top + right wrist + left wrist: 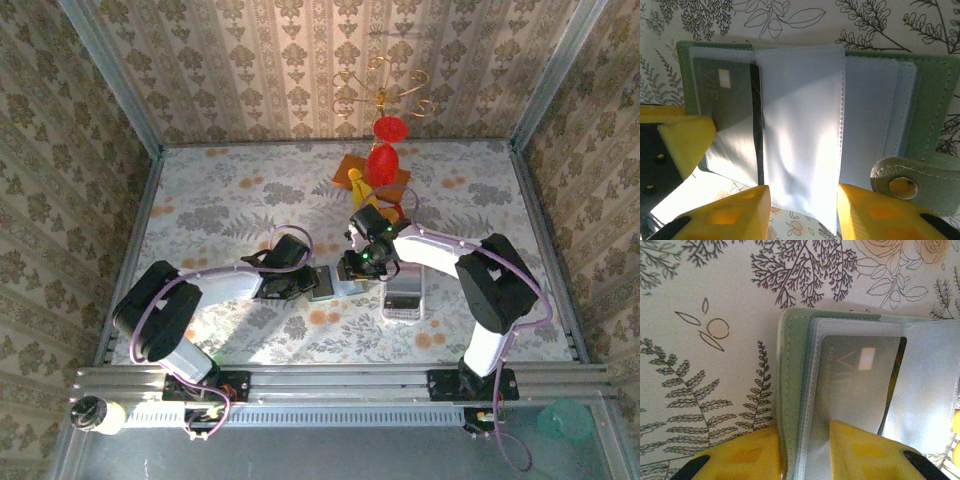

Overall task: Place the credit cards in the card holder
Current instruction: Flip over the card slot in the card holder.

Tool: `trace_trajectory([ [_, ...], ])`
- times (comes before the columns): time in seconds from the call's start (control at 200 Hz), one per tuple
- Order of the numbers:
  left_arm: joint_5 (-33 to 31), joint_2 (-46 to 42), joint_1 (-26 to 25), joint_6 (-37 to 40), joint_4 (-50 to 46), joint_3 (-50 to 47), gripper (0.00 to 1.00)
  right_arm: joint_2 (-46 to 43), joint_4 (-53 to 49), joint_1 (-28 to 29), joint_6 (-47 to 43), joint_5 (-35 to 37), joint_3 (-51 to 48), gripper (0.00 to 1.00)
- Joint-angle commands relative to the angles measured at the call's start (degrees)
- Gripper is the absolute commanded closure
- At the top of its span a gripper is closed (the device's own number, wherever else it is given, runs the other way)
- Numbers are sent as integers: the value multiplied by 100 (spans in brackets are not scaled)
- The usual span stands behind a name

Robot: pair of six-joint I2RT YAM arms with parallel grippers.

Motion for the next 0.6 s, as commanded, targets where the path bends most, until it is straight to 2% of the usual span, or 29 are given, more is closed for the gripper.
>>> trace_trajectory([
  [0.0, -242, 339, -40, 115, -560, -195, 72, 108, 83, -10, 103, -297, -58, 62],
  [0.225, -268, 285, -45, 101, -536, -221, 72, -71, 303, -18, 273, -533, -151, 62],
  [0.405, -264, 284, -57, 85, -494, -248, 72, 162, -55, -86, 282, -202, -93, 61],
  [0.595, -271, 284, -75, 67, -499, -258, 73, 178, -102, -201, 343, -74, -174, 67],
])
